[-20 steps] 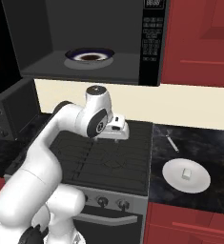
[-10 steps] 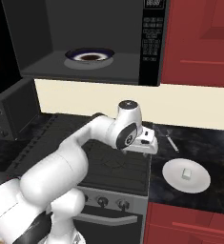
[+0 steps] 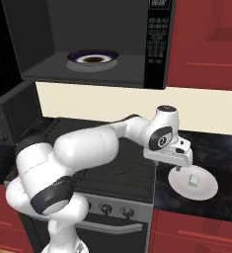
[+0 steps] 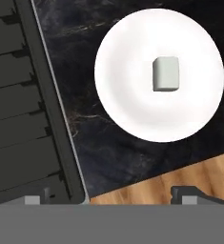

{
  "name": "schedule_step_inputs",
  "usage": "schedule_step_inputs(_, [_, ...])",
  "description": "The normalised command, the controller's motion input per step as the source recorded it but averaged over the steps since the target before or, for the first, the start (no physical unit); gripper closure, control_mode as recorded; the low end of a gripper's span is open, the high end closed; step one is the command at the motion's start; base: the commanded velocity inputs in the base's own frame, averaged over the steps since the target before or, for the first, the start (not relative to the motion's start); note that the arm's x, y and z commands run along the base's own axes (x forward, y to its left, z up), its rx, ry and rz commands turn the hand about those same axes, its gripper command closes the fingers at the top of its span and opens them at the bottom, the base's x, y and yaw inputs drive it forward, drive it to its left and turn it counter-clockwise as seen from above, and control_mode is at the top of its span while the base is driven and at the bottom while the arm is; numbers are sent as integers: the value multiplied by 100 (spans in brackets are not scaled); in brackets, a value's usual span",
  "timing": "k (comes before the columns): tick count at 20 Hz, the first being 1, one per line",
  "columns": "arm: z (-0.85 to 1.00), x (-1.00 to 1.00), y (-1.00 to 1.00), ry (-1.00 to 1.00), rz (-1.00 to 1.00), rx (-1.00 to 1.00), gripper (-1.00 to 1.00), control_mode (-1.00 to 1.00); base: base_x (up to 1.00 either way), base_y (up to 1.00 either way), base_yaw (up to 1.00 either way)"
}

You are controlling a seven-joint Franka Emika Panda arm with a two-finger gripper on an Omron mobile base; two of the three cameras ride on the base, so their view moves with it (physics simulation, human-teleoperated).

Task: Pick the marshmallow from the counter and place it in the microwave.

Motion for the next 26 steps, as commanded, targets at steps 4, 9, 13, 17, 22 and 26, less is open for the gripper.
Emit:
schedule_step_inputs(4, [-6, 0, -100, 2, 0, 20, -100, -100, 0, 0, 0])
schedule_step_inputs(9, [-35, 10, -55, -13, 4, 10, -100, -100, 0, 0, 0])
schedule_step_inputs(13, [-38, 39, -15, -12, 7, 0, -100, -100, 0, 0, 0])
schedule_step_inputs(17, [-38, 36, 0, -5, 7, -3, -100, -100, 0, 0, 0])
schedule_step_inputs(22, [-13, 18, -11, 3, 7, -3, -100, -100, 0, 0, 0])
schedule_step_inputs(26, [-12, 24, 0, 4, 7, -7, -100, -100, 0, 0, 0])
